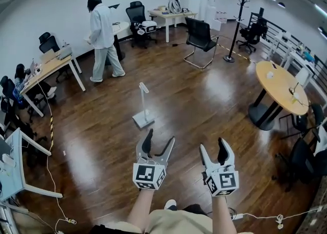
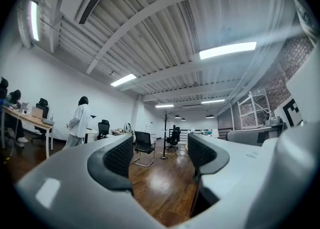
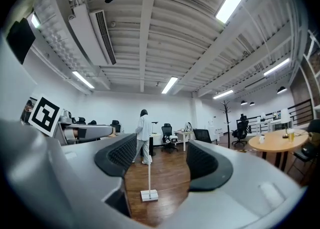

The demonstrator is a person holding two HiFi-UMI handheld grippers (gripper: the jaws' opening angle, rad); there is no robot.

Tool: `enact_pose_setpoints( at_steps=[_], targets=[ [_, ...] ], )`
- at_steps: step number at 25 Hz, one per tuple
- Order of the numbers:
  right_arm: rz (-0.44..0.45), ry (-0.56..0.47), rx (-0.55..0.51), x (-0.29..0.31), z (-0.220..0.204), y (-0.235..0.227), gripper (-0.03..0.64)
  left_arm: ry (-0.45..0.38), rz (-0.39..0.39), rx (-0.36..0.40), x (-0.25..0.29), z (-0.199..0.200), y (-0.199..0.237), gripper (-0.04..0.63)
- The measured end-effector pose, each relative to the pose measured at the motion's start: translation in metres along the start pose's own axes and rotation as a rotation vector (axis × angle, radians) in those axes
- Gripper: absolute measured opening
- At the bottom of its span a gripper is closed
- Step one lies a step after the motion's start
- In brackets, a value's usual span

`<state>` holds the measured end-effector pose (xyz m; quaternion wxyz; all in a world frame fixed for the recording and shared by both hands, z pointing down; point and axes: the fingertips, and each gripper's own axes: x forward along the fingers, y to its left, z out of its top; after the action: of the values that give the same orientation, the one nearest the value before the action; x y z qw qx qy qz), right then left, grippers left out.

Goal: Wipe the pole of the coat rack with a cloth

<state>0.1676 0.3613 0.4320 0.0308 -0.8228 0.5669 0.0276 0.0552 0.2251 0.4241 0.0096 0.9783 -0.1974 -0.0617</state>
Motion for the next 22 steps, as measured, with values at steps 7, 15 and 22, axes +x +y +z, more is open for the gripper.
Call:
enact_pose_setpoints(
  at_steps=[7, 15, 22],
  targets=[
    [0.093, -0.026, 0.008, 0.062, 0.004, -0.015, 0.304, 0.012, 0.092, 0.015, 0.041, -0.006, 0.034, 0.318],
    [0.344, -0.016, 0.052, 0.189, -0.002, -0.015, 0.304, 0.005, 0.337, 0.032, 0.082, -0.001, 0.103, 0.316],
    [0.579, -0.046, 0.026, 0.28, 0.004, 0.007, 0.304, -0.02, 0.544, 0.048, 0.106, 0.004, 0.158, 0.316]
  ],
)
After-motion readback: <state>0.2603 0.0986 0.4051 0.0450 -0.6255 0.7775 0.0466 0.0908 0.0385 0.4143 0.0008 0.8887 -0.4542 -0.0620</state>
